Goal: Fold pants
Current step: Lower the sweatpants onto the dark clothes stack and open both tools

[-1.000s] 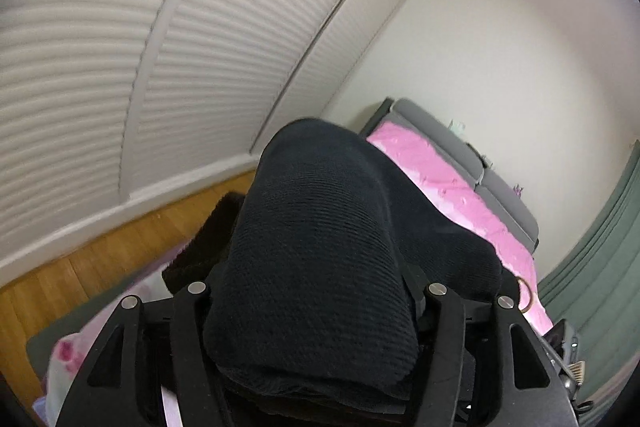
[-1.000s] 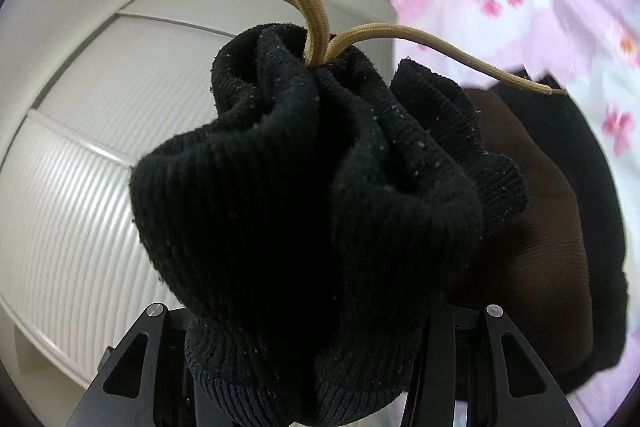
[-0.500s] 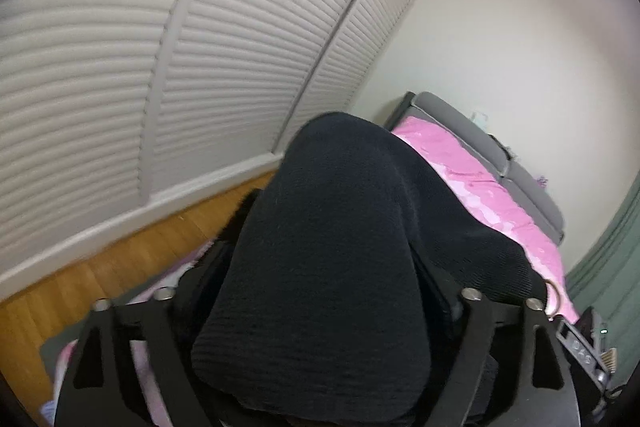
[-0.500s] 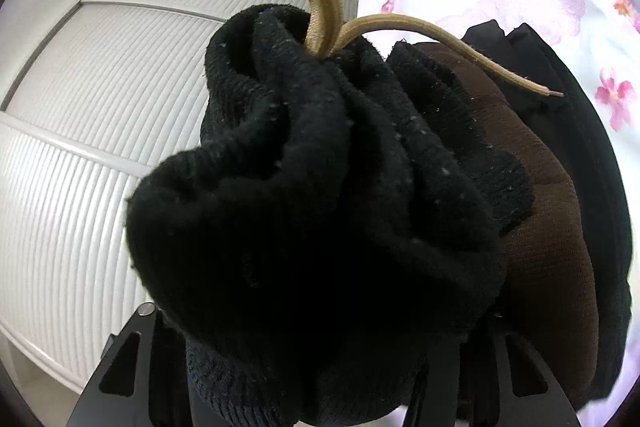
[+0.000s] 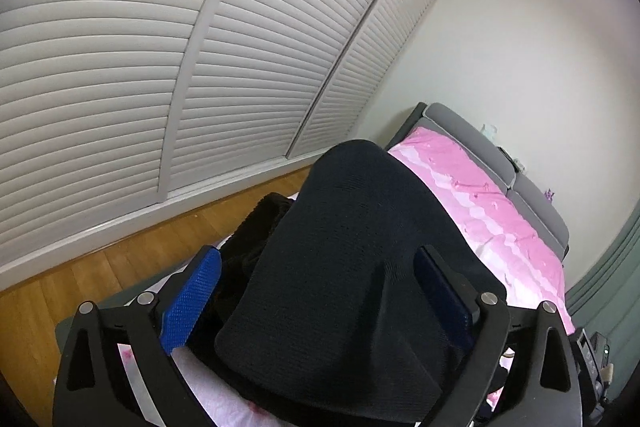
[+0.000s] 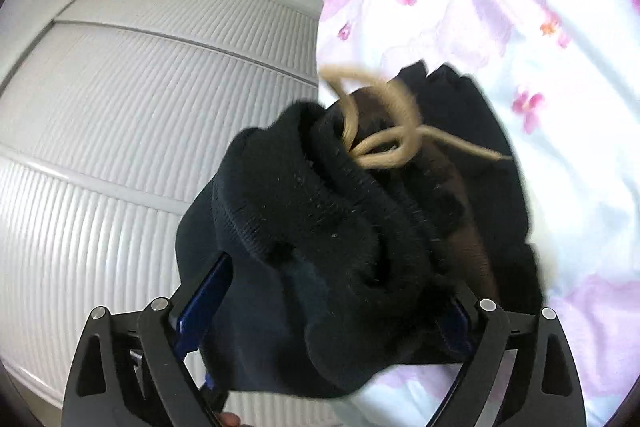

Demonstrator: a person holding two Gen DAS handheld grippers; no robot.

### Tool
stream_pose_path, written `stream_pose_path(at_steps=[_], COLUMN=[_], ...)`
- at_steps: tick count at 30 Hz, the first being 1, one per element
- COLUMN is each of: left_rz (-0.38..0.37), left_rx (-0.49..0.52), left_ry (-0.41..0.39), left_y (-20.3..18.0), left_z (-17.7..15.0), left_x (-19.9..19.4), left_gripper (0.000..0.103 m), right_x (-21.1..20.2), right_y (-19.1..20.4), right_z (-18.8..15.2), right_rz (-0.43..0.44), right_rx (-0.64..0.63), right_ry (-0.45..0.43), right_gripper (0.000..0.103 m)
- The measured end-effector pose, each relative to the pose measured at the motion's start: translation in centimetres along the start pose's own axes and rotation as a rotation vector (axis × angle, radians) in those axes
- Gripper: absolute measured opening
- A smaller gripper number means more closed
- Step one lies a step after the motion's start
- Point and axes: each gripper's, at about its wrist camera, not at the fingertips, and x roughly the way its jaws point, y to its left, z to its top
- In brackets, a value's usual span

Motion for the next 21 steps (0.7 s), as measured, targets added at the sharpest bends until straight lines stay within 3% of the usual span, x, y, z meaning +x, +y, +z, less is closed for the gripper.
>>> stream_pose_path(at_steps=[6, 9, 11, 13, 21], left_rz=[0.014, 0.028, 0.034, 0.039, 0.024], left_rx=[0.028, 0.056, 0.074, 0.092, 0.193], left_ry=[-0.032, -0.051, -0.062, -0.066, -0.027], left_y=[-0.4, -0.9, -1.2, -1.6, -5.3], left_z=[-0.8, -1.9, -3.2, -4.4, -12.1], left_x=[-2.7, -4.7, -6.5, -8.2, -16.8], left_gripper=[0.098, 0.098, 0.098, 0.098, 0.098], right_x=[-3.5, -5.2, -4.8, -5.6, -14.2], right_y=[-2.3, -2.7, -1.7, 0.3, 0.0], right_z=[0.7, -1.3, -5.1, -6.4, -12.8], right_rz=[-0.056, -0.082, -0.107, -0.118, -0.167], right_rx=[-0.014, -0.081, -0.165, -0.236, -0.507], right_ry=[-0.06, -0.088, -0.105, -0.125, -0.21], right_gripper=[0.095, 0.095, 0.095, 0.095, 0.095])
